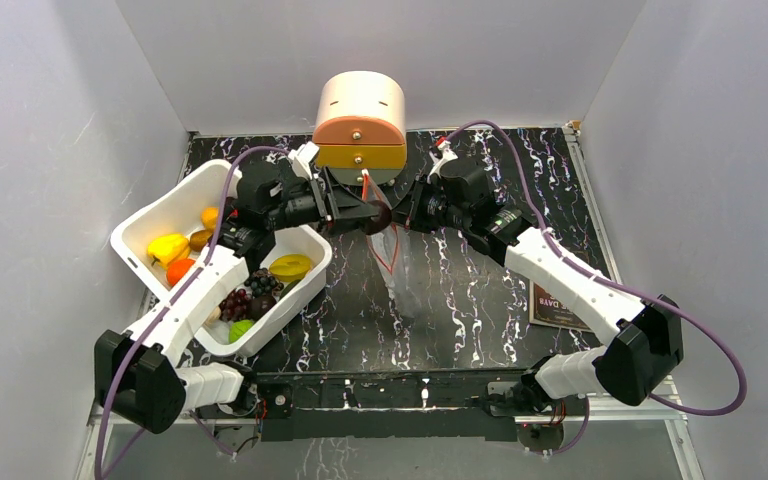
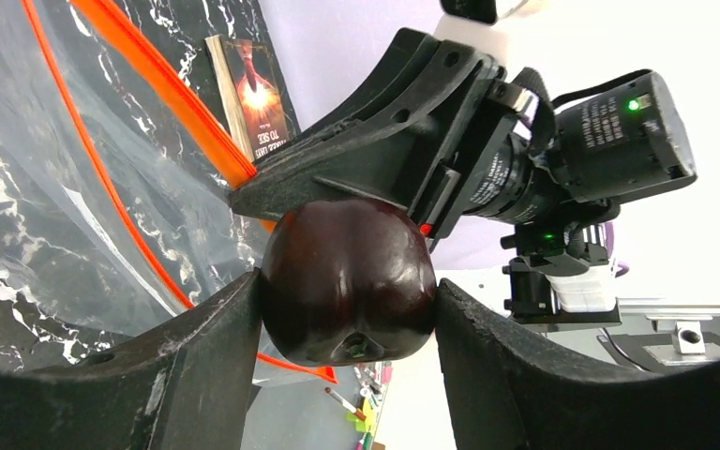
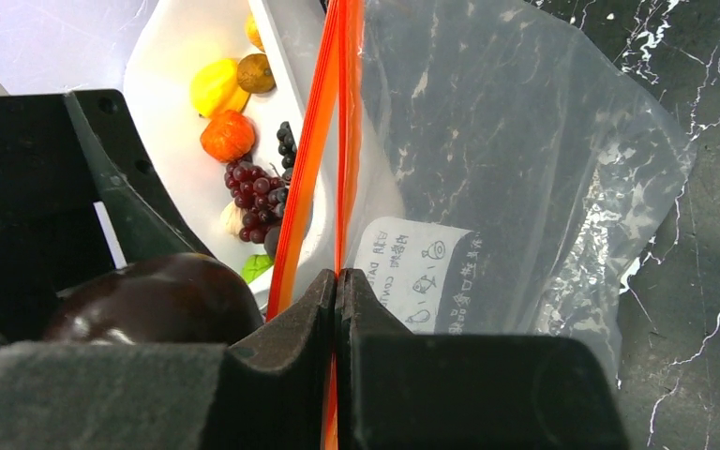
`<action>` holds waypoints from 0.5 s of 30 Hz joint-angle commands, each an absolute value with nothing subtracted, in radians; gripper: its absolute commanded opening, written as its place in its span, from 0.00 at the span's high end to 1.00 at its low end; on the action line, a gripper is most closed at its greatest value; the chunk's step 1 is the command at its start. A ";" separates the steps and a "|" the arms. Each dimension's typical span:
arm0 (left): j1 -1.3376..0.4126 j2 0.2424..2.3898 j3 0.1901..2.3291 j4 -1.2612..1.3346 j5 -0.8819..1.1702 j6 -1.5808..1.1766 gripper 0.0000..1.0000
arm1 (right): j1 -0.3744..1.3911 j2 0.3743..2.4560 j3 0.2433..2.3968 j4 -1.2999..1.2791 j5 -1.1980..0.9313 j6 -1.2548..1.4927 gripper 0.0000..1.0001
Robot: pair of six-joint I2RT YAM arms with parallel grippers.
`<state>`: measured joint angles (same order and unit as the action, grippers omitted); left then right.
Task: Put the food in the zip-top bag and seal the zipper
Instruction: Place the fake fruit in the zipper food storage bag.
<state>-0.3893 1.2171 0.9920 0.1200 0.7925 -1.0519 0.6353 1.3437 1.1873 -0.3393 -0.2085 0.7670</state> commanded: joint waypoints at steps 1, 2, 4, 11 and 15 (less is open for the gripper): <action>-0.414 1.209 0.984 0.106 0.759 -1.019 0.70 | 0.640 1.311 1.205 -0.277 -0.182 0.767 1.00; -0.417 1.209 0.983 0.079 0.743 -1.002 0.70 | 0.641 1.306 1.204 -0.276 -0.180 0.766 1.00; -0.420 1.217 0.977 0.042 0.725 -0.963 0.70 | 0.641 1.299 1.201 -0.273 -0.181 0.767 1.00; -0.426 1.254 0.983 -0.076 0.661 -0.885 0.71 | 0.641 1.294 1.202 -0.259 -0.202 0.773 1.00; -0.429 1.270 1.000 -0.134 0.633 -0.847 0.72 | 0.641 1.299 1.219 -0.273 -0.241 0.753 1.00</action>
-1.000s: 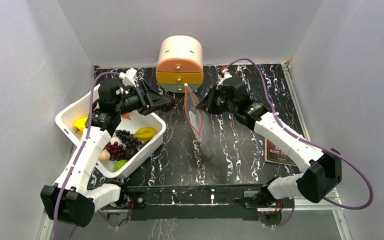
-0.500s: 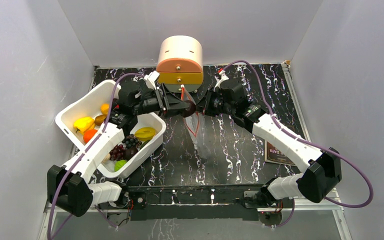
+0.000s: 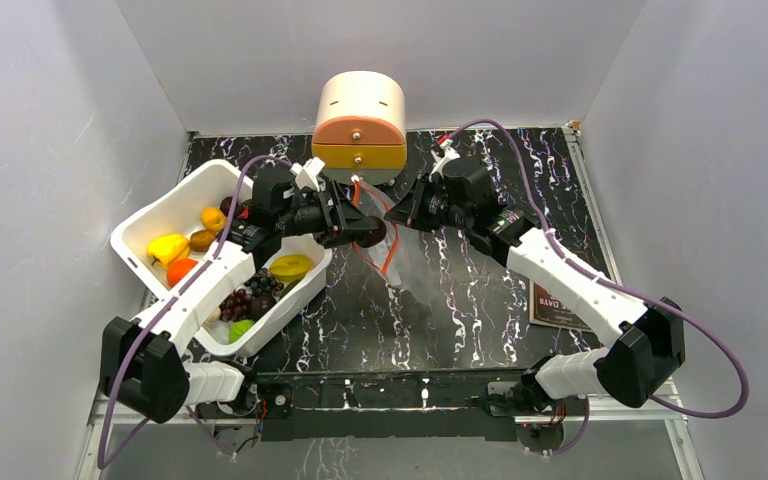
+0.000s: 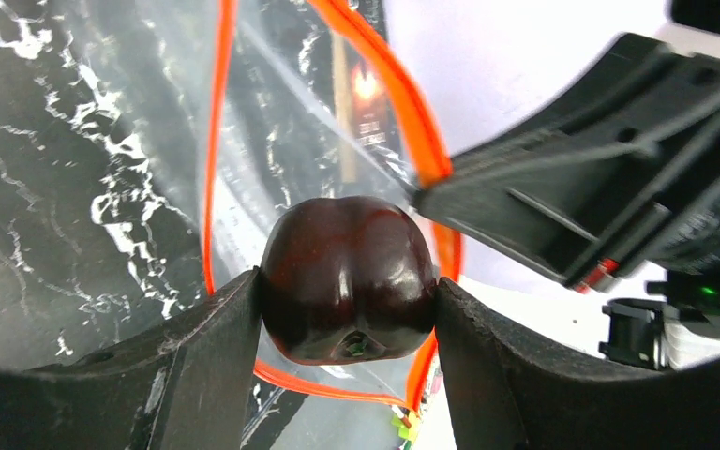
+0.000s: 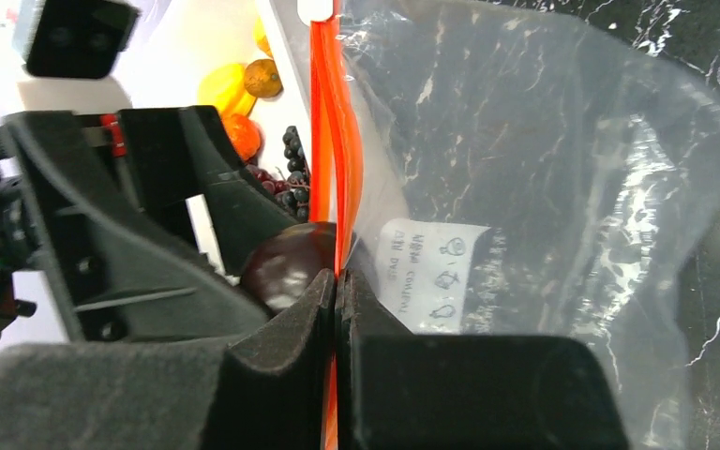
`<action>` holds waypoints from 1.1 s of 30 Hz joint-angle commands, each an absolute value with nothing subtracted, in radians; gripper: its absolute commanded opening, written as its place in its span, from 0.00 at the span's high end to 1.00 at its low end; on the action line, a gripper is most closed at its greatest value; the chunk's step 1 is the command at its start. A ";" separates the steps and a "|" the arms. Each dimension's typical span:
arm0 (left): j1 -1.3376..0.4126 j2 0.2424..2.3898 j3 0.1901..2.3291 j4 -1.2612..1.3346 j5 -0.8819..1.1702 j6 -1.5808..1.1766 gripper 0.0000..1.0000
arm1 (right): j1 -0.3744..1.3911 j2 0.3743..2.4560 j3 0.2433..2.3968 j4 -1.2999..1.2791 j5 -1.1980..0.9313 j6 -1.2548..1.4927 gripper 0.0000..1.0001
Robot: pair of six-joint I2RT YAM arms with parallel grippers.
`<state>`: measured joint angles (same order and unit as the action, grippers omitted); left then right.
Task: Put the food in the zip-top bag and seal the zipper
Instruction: Place the fake fruit in the zipper food storage bag.
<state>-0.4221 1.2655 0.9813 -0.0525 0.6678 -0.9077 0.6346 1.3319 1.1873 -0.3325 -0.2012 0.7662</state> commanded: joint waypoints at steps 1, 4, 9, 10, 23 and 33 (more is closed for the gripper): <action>-0.430 1.274 1.007 -0.152 0.622 -0.838 0.72 | 0.640 1.300 1.219 -0.276 -0.250 0.750 1.00; -0.434 1.290 1.036 -0.226 0.569 -0.803 0.72 | 0.641 1.290 1.216 -0.274 -0.270 0.748 1.00; -0.437 1.304 1.056 -0.250 0.568 -0.794 0.66 | 0.641 1.275 1.199 -0.264 -0.265 0.751 1.00; -0.438 1.304 1.058 -0.251 0.570 -0.796 0.61 | 0.640 1.276 1.197 -0.264 -0.268 0.753 1.00; -0.443 1.272 1.089 -0.267 0.609 -0.774 0.21 | 0.641 1.282 1.192 -0.294 -0.233 0.738 1.00; -0.443 1.255 1.219 -0.519 0.460 -0.645 0.26 | 0.641 1.266 1.229 -0.354 -0.149 0.685 1.00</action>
